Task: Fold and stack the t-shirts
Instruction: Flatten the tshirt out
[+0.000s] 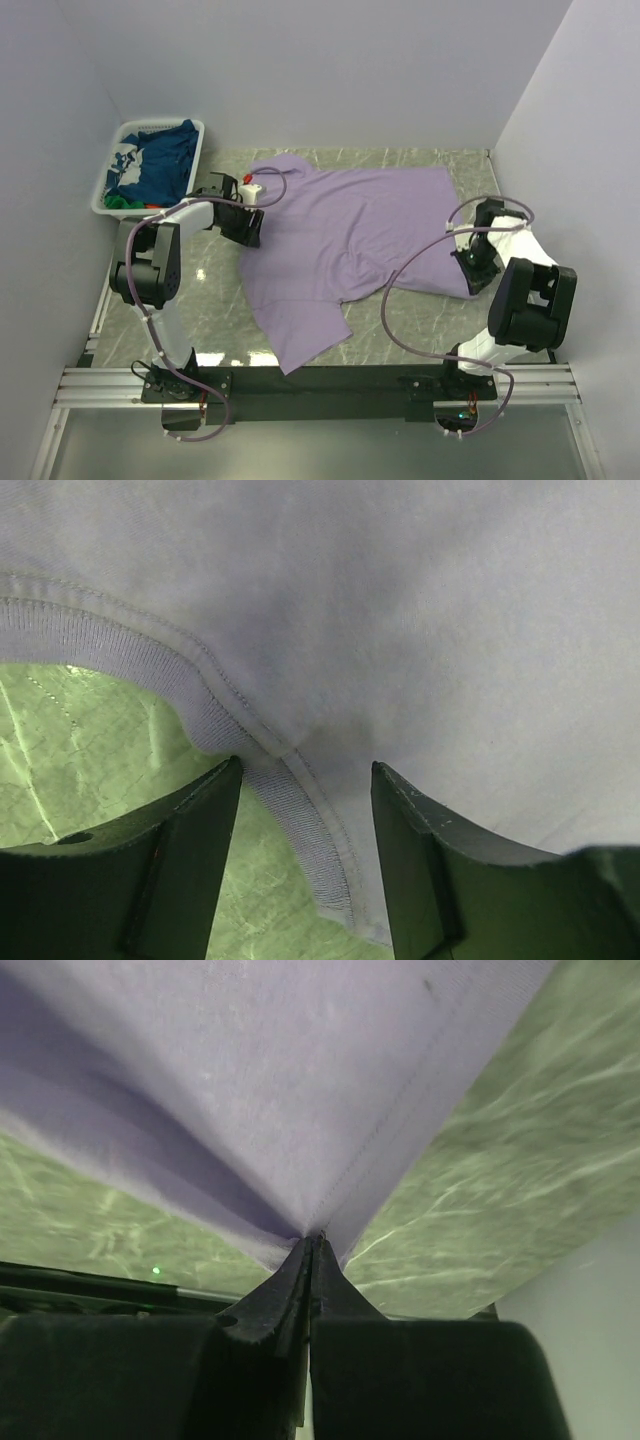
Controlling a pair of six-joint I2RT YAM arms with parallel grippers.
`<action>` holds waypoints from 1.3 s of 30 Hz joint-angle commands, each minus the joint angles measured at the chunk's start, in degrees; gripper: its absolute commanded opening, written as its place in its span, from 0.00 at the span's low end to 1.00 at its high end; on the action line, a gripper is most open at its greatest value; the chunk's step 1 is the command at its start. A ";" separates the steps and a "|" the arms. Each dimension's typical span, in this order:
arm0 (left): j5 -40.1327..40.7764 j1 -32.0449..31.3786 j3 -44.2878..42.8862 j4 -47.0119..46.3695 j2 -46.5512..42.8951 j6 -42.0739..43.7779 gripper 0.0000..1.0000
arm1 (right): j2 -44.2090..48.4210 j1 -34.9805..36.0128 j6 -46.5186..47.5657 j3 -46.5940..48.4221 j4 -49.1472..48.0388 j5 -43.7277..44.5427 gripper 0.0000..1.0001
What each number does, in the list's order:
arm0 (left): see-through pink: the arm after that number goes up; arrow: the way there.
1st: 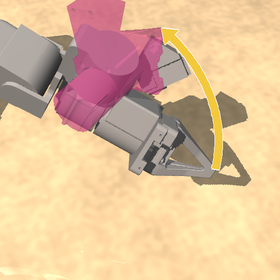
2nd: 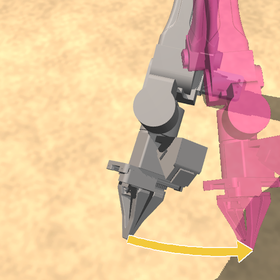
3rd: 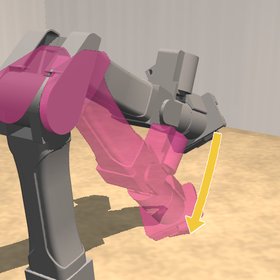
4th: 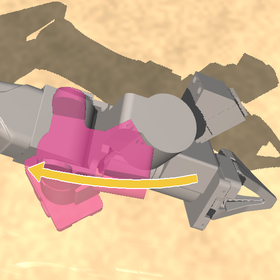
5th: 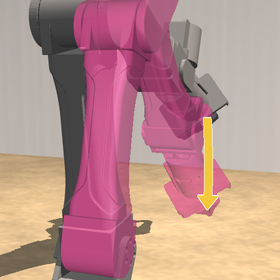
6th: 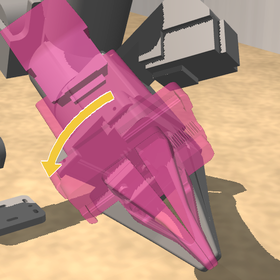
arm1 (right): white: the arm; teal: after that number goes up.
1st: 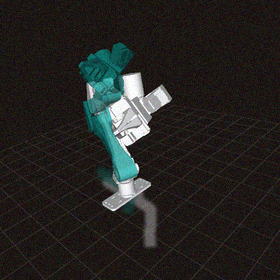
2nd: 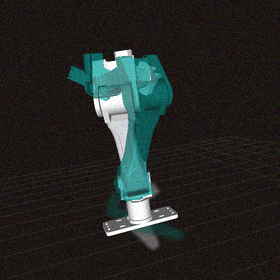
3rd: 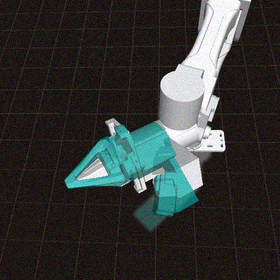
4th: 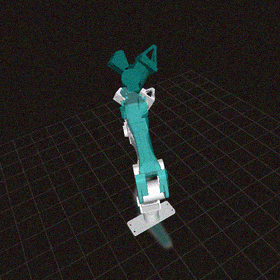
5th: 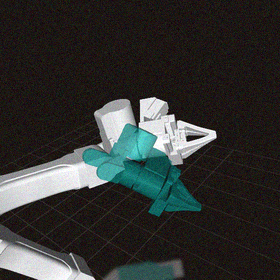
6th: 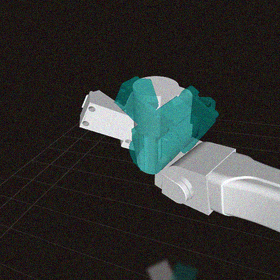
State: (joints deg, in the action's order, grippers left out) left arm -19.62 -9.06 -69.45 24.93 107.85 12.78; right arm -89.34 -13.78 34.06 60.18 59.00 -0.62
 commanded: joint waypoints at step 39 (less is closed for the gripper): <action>4.50 -35.06 35.87 20.23 -38.50 40.48 0.03 | -8.57 -0.37 0.12 -4.73 -13.39 7.92 0.00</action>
State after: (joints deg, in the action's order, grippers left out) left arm -16.99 -43.77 -35.38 38.15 72.53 48.01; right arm -96.77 -13.78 33.36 53.93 49.54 6.52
